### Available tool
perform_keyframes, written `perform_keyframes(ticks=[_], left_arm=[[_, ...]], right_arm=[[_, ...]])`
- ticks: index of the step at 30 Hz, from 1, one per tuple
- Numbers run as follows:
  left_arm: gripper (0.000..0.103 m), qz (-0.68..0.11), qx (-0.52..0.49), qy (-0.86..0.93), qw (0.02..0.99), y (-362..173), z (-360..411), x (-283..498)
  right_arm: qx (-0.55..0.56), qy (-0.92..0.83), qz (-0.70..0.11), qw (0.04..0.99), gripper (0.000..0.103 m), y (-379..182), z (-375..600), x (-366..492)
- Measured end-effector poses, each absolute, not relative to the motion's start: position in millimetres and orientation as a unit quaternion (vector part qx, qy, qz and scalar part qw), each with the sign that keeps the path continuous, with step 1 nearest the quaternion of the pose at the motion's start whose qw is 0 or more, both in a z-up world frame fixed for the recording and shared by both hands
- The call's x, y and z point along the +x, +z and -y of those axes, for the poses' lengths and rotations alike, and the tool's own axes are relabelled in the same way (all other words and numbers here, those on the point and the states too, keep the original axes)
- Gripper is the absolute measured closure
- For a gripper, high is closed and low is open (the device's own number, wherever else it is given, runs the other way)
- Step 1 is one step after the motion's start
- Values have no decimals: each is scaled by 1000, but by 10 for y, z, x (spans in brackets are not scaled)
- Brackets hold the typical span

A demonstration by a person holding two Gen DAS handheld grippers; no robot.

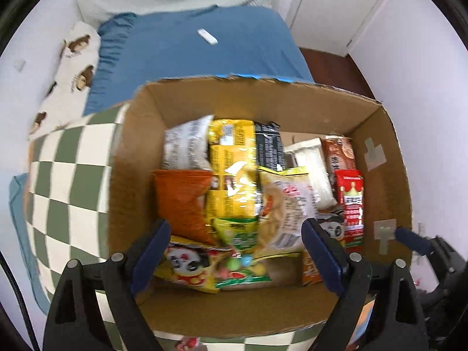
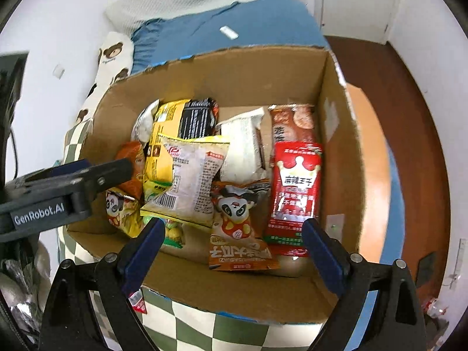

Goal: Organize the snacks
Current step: 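Carry both packets into the box and open both tools, then lift both tools away from the box toward the blanket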

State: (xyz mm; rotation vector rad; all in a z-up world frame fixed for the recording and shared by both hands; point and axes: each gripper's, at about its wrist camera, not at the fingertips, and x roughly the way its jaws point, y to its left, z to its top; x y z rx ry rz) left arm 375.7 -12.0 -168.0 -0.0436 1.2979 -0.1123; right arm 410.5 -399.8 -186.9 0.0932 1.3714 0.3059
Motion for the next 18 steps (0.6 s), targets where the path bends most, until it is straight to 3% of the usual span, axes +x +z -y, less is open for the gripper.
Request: perform_keyframes(ticks=[18], left_arm=[[12,-475,10,-32,879,-928,-83,2790]], right_arm=[[8,108,-532,840,7,-1151,4044,3482]])
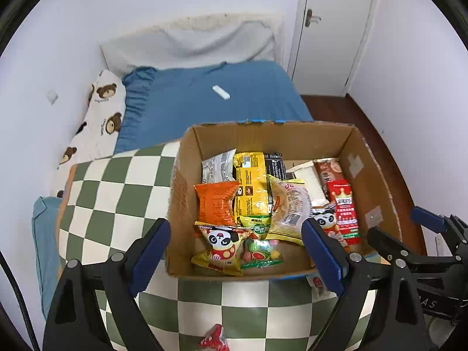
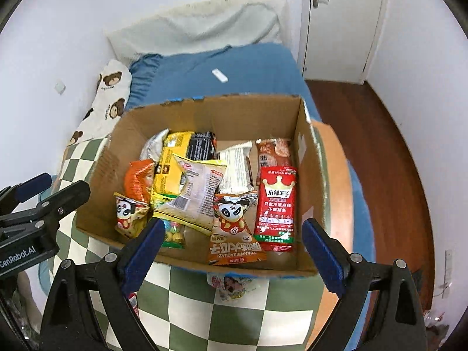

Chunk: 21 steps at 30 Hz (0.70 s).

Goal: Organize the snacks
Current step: 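Lift both tools away from the box toward the blanket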

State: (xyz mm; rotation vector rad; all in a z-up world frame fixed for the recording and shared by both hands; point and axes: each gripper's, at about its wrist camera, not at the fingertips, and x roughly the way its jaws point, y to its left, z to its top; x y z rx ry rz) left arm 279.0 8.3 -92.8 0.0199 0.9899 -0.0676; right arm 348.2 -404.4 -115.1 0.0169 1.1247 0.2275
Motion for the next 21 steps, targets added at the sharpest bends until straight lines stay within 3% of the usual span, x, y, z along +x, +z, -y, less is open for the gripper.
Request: perform_keyframes(ticks=[21], left_arm=[[12,-383,3,-45,922,-237,-170,1743]], right_arm=[[20,99,-419,902,7,-145,4195,2287]])
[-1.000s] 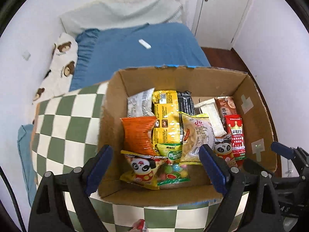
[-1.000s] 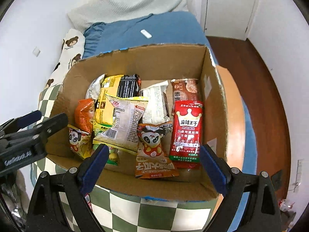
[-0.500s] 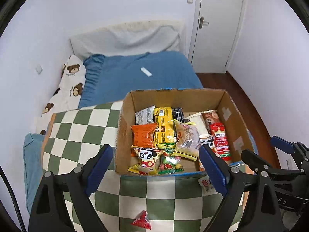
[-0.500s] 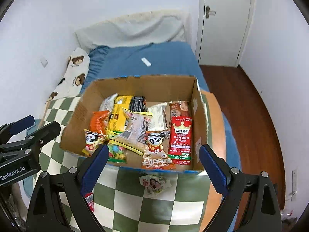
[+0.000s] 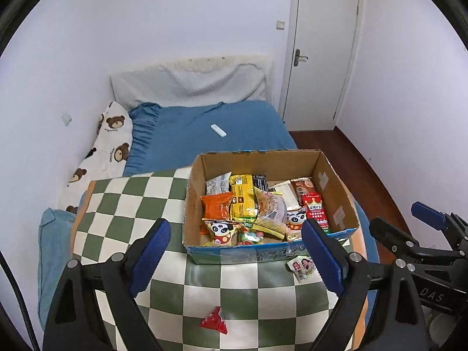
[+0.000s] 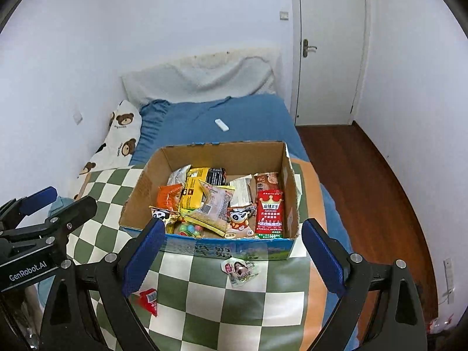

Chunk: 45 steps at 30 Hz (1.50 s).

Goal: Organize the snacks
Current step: 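Lift both tools away from the box toward the blanket, then grasp the small red packet with the left tool while the right tool grasps the white printed packet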

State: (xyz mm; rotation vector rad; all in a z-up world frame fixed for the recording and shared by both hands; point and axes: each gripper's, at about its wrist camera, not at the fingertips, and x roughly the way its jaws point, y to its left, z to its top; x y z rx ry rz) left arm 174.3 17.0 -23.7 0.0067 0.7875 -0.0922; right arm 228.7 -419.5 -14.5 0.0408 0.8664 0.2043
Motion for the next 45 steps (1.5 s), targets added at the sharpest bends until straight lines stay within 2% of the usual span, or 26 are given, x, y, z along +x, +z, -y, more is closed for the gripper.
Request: perform_keyframes(ticks=[8,13,18,23,27,29,30,31,35,38,39,45], left_arm=[[12,-375,6,-42,926,-183,-184,1607],[12,-393,6,-30,919,-345,-208,1649],[12,-448,-5,-1,894,-804,-326,1773],[12,-515,-8,29,856,-1411,-468,1807],[12,-567,-25,50,821,-1830,-618,1772],[12,-589,-37,59,805,-2025,-705,1731],[12,-601,-42,64,796,-2137,-744,1702],[12,-609,-48,65,789,-2204,-769,1683],[12,-645,-75,65,758,-2558,-862,1623],[12,-669,-94,53,735,-2791,-868,1616],[12,-675,-99,48,730,-2866,-856,1621],[12,-687,-105,31,718,-3081,-759,1685]], right_arm=[[34,98,-412,905,7,-75,4222,2113],[50,96,-434,894,7,-242,4275,2152],[71,95,-479,870,6,-701,4358,2314],[95,90,-551,824,6,-1473,4414,2543],[107,99,-576,804,7,-2031,4386,2716],[110,107,-580,800,15,-2213,4356,2783],[106,110,-581,800,26,-2311,4327,2821],[103,111,-584,798,28,-2383,4297,2848],[84,116,-603,785,28,-2697,4103,2999],[58,116,-606,784,34,-2850,3951,3067],[47,118,-602,789,40,-2866,3911,3069],[-1,140,-600,788,42,-2826,3769,2868]])
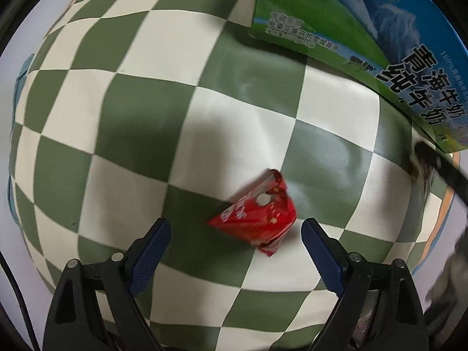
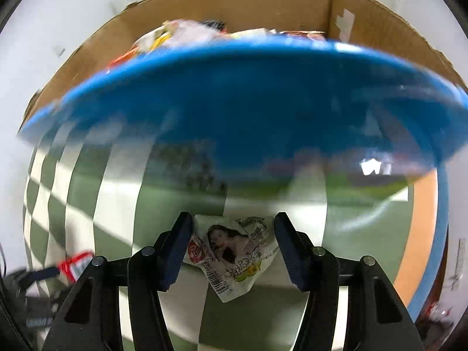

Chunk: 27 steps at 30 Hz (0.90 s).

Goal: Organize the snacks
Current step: 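Grasp the small red packet with the left tool while the right tool grasps the white printed packet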

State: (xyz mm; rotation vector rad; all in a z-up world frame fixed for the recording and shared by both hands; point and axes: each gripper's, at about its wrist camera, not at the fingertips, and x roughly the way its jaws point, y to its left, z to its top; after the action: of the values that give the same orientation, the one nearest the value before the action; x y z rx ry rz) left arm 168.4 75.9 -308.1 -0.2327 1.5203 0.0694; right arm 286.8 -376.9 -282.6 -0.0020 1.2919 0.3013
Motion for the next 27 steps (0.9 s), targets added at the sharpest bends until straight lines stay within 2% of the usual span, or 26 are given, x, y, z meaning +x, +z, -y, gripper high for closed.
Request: perform_keyframes(ticks=[9,14,16,18,19,24,27], left_arm=[[12,-681,-60,15,729,-3151,-537,1757],[21,-676,-31,8,736,-3155,-443,1730],[32,-675,-23,4,738,-3143,-394,1724],[37,-673,-13,0,740,-3153,-339,1721],[45,-671,-8,-2,742,-3145,-321,1716],[61,-667,1,-6,745,-3148,-221,1697],[65,-666,0,-6,746,-3185,-212,1763]], right_arm=[[-8,164,-633,756,42,-2916,3755,2168],[12,154,-641,751,42,-3001,3725,2017],[14,150,-642,751,42,-3021,3740,2005],[17,148,-644,750,42,-3047,3756,1995],[18,147,-646,749,42,-3062,3747,2016],[21,141,-650,746,42,-3091,3811,2053],[19,138,-652,745,41,-3104,3824,2071]])
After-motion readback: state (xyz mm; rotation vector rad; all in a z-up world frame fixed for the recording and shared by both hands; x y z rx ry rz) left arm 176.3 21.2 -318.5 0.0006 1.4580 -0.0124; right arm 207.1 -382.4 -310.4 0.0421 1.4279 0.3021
